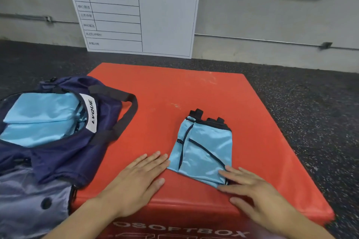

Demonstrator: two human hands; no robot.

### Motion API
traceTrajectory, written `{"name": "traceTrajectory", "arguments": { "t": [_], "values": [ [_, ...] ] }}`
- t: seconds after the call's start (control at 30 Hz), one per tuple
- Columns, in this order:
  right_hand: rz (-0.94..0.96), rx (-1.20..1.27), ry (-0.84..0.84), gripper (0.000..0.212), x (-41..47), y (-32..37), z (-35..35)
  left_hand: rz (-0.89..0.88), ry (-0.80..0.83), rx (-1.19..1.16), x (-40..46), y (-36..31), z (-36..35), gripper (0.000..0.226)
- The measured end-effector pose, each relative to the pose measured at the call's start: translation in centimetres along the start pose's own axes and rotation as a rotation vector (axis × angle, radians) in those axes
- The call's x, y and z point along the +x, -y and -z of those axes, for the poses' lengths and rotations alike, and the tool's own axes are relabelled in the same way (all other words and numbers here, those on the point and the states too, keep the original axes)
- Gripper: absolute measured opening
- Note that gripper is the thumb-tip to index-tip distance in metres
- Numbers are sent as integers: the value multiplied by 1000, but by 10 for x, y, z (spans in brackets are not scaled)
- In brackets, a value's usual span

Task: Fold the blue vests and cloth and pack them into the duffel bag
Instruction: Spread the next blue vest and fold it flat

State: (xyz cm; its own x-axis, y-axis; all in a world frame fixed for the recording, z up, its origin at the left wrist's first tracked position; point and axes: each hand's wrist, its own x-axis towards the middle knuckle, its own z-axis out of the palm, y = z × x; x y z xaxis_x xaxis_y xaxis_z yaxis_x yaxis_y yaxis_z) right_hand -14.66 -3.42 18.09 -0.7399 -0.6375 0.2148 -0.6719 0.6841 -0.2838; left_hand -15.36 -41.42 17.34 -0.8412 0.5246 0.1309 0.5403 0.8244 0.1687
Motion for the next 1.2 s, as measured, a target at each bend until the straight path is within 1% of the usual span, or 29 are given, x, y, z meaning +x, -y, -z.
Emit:
{"name": "traceTrajectory", "arguments": {
  "t": [0.13,0.27,0.37,0.47,0.6,0.67,0.8,0.9,1.0,1.07,1.13,1.2],
  "values": [
    [-19,43,23,40,-15,-10,4,-8,43,-16,-8,6,3,56],
    [-26,24,10,34,-23,-16,12,-35,15,43,-11,15,8,51],
    [-18,18,23,35,-20,-12,12,-37,23,62,-6,18,10,49],
    [-36,33,59,42,-13,-3,6,-39,52,43,1,14,8,51],
    [-42,2,68,38,-3,5,1,-56,54,27,8,8,7,50],
    [-77,89,41,40,0,7,0,-59,51,19,8,6,9,49],
    [-292,398,-65,46,5,10,10,-76,37,6,5,3,14,47],
    [-363,602,-50,44,12,17,22,-105,43,-31,3,-3,16,44],
    [-393,679,-41,40,15,21,30,-124,27,-95,5,-11,18,41],
    [-433,719,-53,44,14,16,30,-129,9,-169,9,-16,19,39],
    [-458,751,-55,44,13,9,27,-131,19,-279,13,-20,18,35],
    [-479,817,-71,39,12,4,23,-94,38,-406,16,-23,16,35]
  ]
}}
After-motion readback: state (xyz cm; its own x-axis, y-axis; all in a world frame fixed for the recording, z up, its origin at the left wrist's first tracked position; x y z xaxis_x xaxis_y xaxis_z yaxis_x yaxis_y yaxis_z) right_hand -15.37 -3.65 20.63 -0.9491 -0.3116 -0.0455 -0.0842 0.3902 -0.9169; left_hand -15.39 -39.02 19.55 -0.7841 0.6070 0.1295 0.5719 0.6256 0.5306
